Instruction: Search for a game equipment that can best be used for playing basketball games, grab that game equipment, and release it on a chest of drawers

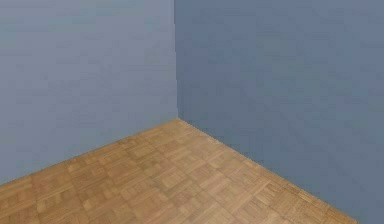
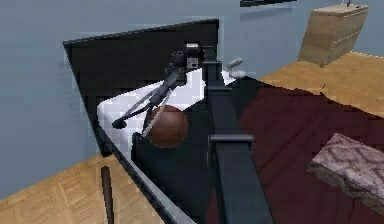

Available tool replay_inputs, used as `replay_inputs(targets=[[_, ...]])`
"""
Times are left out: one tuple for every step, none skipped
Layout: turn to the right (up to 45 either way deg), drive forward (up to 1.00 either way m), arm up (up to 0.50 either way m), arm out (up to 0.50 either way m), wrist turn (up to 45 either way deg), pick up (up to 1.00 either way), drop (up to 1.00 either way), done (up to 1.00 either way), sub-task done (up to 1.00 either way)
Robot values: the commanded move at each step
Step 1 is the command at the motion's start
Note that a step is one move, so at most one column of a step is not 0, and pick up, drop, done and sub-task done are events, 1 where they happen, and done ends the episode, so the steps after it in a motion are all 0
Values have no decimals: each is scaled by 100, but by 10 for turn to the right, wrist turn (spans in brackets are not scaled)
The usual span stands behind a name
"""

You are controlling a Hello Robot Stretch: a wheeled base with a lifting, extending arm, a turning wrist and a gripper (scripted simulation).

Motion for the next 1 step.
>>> replay_inputs(targets=[[0, 0, 0, 0, 450, 0, 0, 0, 0]])
